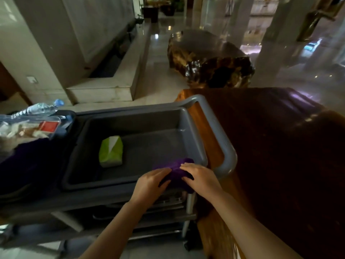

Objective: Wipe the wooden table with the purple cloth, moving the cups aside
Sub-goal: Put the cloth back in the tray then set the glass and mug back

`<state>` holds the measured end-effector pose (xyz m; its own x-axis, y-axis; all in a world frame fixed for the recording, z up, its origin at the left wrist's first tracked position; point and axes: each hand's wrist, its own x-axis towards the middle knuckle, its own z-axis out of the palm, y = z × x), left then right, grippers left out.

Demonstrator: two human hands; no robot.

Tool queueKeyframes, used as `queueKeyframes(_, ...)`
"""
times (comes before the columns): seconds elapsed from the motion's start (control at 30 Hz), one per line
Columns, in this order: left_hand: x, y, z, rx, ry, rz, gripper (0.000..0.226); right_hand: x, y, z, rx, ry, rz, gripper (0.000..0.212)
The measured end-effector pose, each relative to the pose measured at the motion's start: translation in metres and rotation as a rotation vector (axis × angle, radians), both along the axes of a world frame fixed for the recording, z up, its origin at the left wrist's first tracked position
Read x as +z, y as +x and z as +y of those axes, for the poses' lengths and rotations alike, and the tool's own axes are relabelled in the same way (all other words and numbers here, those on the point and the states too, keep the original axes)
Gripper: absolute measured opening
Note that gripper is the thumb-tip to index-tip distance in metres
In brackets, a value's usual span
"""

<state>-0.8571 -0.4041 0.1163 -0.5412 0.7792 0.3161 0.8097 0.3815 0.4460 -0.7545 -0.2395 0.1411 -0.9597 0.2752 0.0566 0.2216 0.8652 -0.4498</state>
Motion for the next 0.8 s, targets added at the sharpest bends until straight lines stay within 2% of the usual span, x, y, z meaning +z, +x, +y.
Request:
queueKeyframes(0.1, -0.015, 0.001, 0.003, -0.027, -0.116, 0.014, 0.052, -0.014, 0.005, 0.004, 0.026, 0.012, -0.038, 0.052)
queueKeyframes(0.17, -0.019, 0.003, 0.003, -0.033, -0.261, 0.029, 0.062, -0.018, 0.009, 0.005, 0.057, 0.057, -0.045, 0.057)
queueKeyframes(0.3, -0.015, 0.002, 0.004, -0.027, -0.486, 0.081, 0.072, -0.017, 0.008, 0.006, 0.083, 0.151, -0.091, 0.063)
queueKeyframes(0.47, -0.009, -0.006, 0.012, -0.019, -0.619, 0.055, 0.083, -0.012, 0.001, 0.005, 0.048, 0.179, -0.204, 0.067)
queueKeyframes(0.6, 0.001, 0.003, 0.012, 0.013, -0.568, 0.061, 0.09, -0.007, 0.017, 0.005, -0.009, 0.147, -0.142, 0.069)
queueKeyframes(0.7, 0.012, 0.024, 0.021, -0.021, -0.449, 0.024, 0.084, -0.002, 0.05, 0.007, -0.123, 0.054, -0.025, 0.066)
queueKeyframes(0.8, 0.02, 0.06, 0.043, -0.139, -0.344, -0.03, 0.075, -0.005, 0.105, 0.009, -0.29, -0.03, 0.082, 0.063)
